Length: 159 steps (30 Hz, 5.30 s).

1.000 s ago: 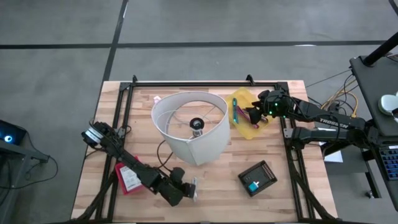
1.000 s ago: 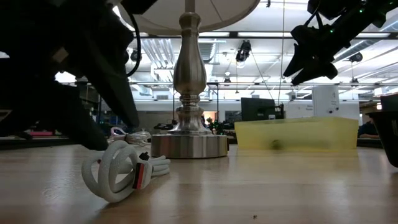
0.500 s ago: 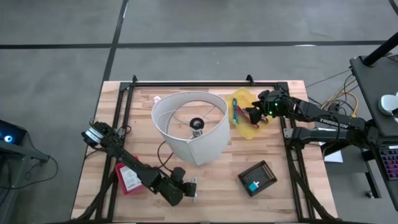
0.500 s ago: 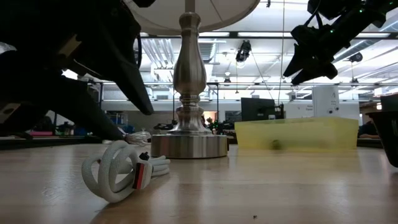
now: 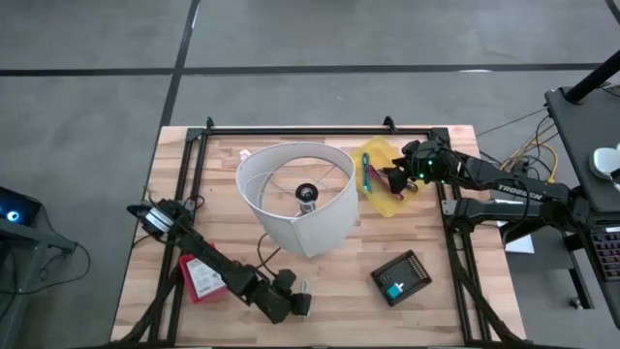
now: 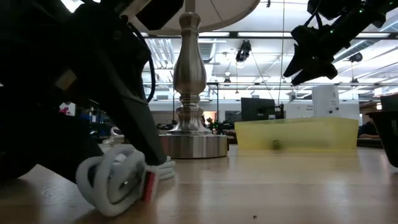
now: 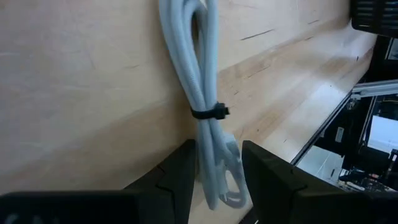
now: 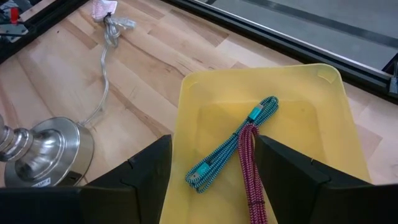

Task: Pick and place items into bin
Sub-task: Put the white USB cable into the yellow bin, then return to Home Position

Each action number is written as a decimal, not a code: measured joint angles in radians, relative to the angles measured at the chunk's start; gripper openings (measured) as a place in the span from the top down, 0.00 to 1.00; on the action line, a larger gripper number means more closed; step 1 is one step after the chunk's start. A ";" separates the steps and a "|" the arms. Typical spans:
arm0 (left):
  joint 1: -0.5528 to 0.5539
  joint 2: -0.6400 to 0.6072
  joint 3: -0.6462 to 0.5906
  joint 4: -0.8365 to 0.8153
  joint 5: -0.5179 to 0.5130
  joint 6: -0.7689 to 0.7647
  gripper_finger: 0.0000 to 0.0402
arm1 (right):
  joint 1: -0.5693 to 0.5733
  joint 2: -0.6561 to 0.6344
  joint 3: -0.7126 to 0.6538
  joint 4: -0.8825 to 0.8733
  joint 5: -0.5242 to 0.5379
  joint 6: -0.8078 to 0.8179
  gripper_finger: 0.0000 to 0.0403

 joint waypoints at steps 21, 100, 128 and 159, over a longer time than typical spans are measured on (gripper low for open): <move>0.002 -0.006 -0.008 0.028 0.009 0.302 0.97 | 0.000 0.000 0.000 -0.002 -0.094 0.029 0.47; -0.003 -0.055 0.000 0.477 -0.004 0.888 0.97 | 1.125 0.917 0.206 1.096 0.279 0.332 0.85; -0.006 -0.055 -0.005 0.485 0.208 0.775 0.61 | 1.004 0.376 0.206 -0.151 0.502 0.504 0.97; 0.092 -0.128 -0.038 0.495 0.207 0.967 0.65 | 0.328 -0.030 0.207 -0.373 0.499 0.076 0.47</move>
